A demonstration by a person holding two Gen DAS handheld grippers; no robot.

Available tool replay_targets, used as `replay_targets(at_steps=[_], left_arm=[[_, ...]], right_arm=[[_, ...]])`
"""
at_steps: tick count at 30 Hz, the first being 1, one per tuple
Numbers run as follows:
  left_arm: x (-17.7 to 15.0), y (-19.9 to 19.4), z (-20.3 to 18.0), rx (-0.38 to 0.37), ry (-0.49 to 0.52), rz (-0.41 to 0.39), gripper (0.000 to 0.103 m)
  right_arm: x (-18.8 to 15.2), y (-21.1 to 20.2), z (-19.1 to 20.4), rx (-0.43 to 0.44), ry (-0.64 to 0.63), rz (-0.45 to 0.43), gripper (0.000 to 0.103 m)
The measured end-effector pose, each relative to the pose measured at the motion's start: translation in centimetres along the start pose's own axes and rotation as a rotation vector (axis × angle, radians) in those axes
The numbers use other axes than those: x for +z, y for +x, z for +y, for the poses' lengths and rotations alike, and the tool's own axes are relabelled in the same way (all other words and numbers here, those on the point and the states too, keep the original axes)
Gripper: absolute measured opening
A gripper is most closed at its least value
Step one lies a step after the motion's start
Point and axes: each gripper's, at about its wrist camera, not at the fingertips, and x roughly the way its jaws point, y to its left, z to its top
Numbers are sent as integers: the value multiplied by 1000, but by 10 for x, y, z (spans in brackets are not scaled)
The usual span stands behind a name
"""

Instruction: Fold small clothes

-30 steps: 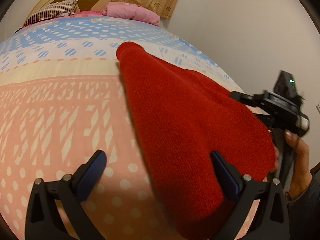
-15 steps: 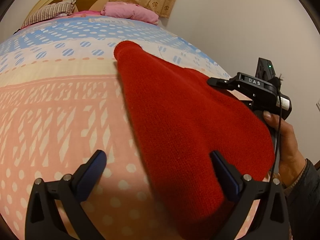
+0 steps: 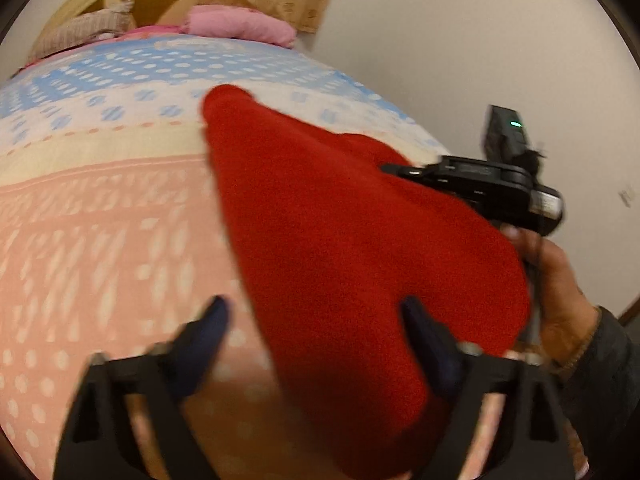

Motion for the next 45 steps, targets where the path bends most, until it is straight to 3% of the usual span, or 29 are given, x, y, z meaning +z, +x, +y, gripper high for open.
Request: replay_targets(at_steps=[5, 8, 16, 23, 45], left_arm=[[-1, -11, -9, 27, 31, -4, 48], [-2, -27, -15, 47, 64, -16, 40], [-15, -74, -17, 88, 111, -56, 38], [-31, -109, -12, 144, 121, -87, 38], [-68, -196, 75, 323, -29, -184, 38]], right_arm=[[-6, -12, 19, -15, -27, -33, 25], [-11, -24, 31, 15, -25, -58, 24], [-26, -44, 70, 66, -73, -73, 24], [-46, -36, 111, 137, -101, -60, 23], [-87, 66, 256, 368, -187, 82, 23]])
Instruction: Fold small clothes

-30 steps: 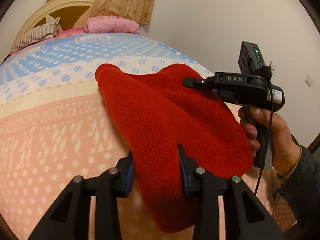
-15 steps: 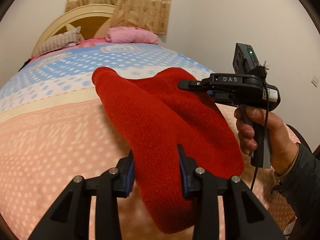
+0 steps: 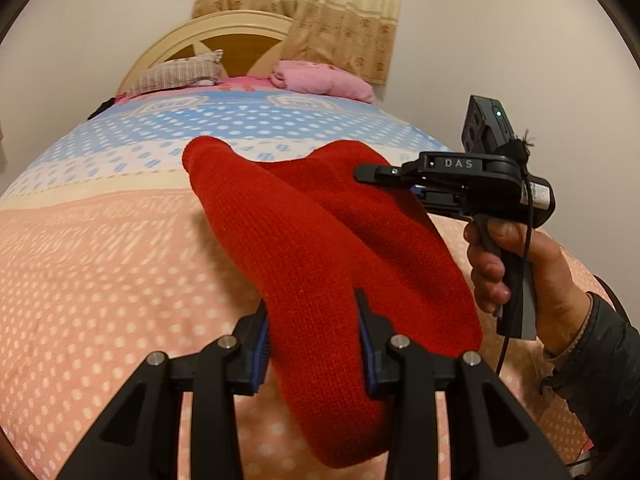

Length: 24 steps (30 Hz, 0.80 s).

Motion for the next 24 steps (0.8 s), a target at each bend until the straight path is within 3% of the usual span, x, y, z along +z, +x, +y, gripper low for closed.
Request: replay_targets(at_steps=[15, 24], left_arm=[[-24, -29, 53, 100, -76, -22, 38], [-46, -24, 74, 119, -120, 25, 38]], right_arm=[[-10, 71, 48, 75, -47, 104, 23], [-20, 112, 56, 56, -46, 171, 23]])
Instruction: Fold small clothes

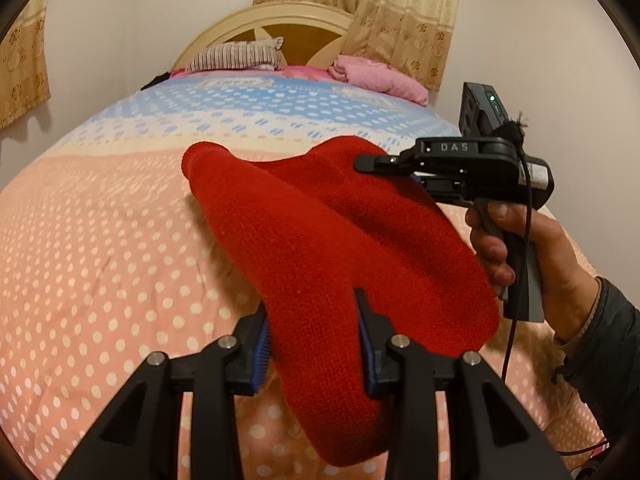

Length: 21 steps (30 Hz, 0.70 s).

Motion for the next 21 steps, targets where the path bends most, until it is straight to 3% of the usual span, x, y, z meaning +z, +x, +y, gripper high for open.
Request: replay_targets(at_steps=[4, 8, 16, 21], left_arm=[[-6, 4, 4, -2, -24, 19, 42], [-10, 8, 6, 40, -20, 25, 58], [-18, 3, 7, 75, -17, 12, 67], [-24, -19, 2, 115, -17, -23, 73]], right_arm=[[-2, 7, -8, -17, 18, 10, 23], [-5, 10, -22, -36, 45, 21, 23], [-11, 16, -34, -101, 72, 35, 25], [-21, -16, -20, -160, 56, -18, 33]])
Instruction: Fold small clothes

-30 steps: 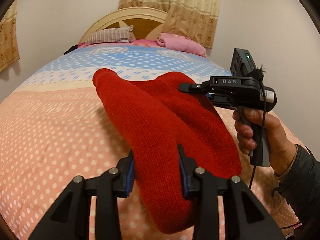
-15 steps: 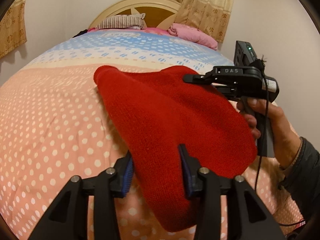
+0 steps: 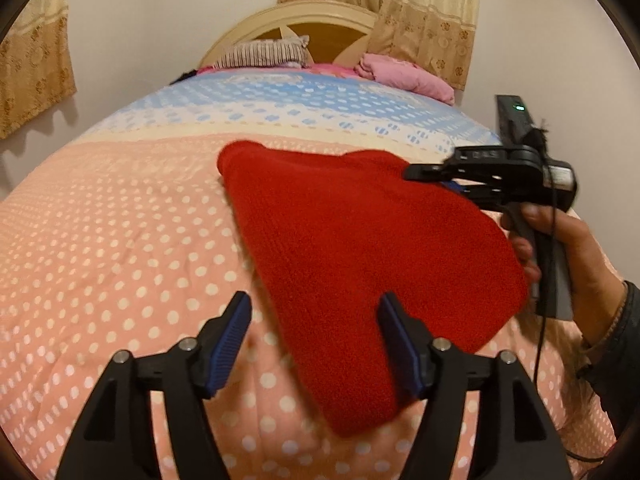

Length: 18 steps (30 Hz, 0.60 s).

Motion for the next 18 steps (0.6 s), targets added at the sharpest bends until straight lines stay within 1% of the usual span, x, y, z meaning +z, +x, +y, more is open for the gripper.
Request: replay_targets(at_steps=[2, 3, 5, 7, 9, 11, 12, 14, 18], left_arm=[[-1, -12, 0, 17, -4, -33, 75], [-2, -20, -1, 18, -5, -54, 76], [-1, -32, -3, 21, -12, -82, 79], [3, -45, -5, 14, -17, -113, 81], [6, -55, -8, 4, -13, -140, 83], [8, -66, -10, -9, -7, -168, 91], [9, -70, -11, -11, -6, -178, 92], [10, -78, -14, -20, 1, -197, 92], [13, -85, -17, -32, 0, -217, 92]], right_arm=[[-6, -24, 8, -46, -18, -50, 34], [-11, -41, 14, -84, -35, -85, 36], [-21, -66, 25, -133, -56, -134, 49], [-36, -95, 41, -154, -90, -199, 54], [-53, -118, 57, -175, -125, -239, 55], [-70, -138, 74, -201, -160, -277, 56], [-75, -144, 80, -203, -173, -286, 56], [-87, -154, 94, -216, -203, -300, 60], [-102, -170, 118, -232, -264, -316, 61]])
